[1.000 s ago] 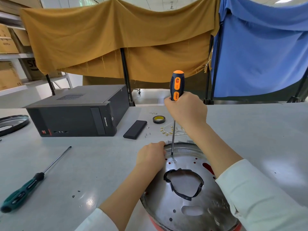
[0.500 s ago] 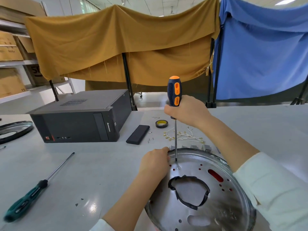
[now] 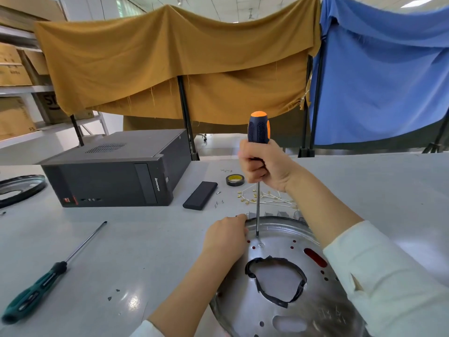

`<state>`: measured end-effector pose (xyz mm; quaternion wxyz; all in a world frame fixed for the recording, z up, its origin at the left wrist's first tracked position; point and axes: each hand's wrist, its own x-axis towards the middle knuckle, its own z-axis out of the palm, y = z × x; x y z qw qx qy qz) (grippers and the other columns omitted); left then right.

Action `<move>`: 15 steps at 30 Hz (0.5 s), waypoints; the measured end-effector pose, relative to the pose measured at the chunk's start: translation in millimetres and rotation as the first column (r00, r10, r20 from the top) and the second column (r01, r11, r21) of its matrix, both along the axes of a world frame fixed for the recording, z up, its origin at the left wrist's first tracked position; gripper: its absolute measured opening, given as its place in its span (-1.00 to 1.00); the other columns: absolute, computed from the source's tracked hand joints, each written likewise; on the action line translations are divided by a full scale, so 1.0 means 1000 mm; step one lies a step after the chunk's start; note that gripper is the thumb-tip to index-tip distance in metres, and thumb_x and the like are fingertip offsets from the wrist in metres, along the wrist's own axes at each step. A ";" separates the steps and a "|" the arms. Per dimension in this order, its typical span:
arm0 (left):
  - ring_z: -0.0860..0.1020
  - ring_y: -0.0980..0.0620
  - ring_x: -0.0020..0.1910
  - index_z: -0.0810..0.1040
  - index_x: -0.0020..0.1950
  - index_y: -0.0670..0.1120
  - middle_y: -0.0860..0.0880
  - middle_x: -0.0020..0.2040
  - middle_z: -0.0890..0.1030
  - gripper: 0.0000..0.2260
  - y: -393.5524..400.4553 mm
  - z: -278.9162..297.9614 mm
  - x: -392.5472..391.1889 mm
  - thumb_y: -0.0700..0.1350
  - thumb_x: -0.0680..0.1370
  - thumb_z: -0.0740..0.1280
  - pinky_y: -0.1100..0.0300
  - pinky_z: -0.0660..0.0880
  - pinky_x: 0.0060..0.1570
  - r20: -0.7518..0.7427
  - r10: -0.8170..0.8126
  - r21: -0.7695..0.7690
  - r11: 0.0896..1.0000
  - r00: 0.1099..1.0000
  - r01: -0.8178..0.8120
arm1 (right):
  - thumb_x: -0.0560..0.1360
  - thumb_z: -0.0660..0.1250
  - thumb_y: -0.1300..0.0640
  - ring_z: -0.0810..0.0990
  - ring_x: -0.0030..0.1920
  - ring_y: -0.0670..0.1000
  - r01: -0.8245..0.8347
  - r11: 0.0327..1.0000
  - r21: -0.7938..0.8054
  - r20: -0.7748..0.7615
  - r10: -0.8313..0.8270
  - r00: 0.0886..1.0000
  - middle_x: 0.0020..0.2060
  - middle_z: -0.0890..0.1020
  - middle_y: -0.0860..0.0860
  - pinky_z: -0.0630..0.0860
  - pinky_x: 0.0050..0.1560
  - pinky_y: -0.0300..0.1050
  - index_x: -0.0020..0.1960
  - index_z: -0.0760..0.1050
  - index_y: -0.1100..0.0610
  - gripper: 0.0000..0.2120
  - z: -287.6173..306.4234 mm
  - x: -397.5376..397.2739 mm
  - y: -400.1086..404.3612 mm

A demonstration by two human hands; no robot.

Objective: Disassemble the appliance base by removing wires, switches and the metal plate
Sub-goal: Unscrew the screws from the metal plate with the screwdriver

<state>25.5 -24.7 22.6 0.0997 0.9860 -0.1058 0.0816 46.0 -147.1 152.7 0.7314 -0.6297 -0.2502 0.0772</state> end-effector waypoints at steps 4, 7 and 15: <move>0.52 -0.20 -0.03 0.39 0.10 -0.05 -0.14 -0.02 0.57 -0.86 0.001 0.000 -0.001 -0.11 0.60 0.09 0.12 0.31 -0.26 0.001 -0.009 0.003 1.000 1.000 0.009 | 0.46 0.27 0.23 0.16 -0.56 -0.07 -0.061 0.998 -0.016 0.029 0.061 0.998 -0.56 0.25 -0.06 0.15 -0.49 -0.24 -0.43 0.23 0.04 -0.64 -0.003 0.003 -0.008; 0.52 -0.20 -0.02 0.39 0.09 -0.05 -0.14 0.00 0.57 -0.87 0.001 0.000 0.000 -0.12 0.60 0.10 0.12 0.33 -0.25 -0.010 -0.004 0.005 1.000 1.000 0.004 | 0.46 0.42 0.09 0.46 -0.50 -0.03 0.334 0.938 -0.094 0.240 -0.304 0.922 -0.44 0.50 0.02 0.46 -0.38 -0.19 -0.22 0.39 0.10 -0.78 -0.008 -0.006 0.002; 0.52 -0.20 0.00 0.40 0.16 -0.05 -0.14 0.02 0.57 -0.83 -0.001 0.001 -0.002 -0.12 0.61 0.10 0.11 0.32 -0.23 -0.002 -0.004 0.006 1.000 1.000 0.004 | 0.44 0.34 0.22 0.29 -0.54 -0.07 0.475 0.870 0.128 0.087 -0.487 0.869 -0.51 0.34 -0.02 0.25 -0.53 -0.22 -0.30 0.32 0.08 -0.76 -0.003 -0.006 0.010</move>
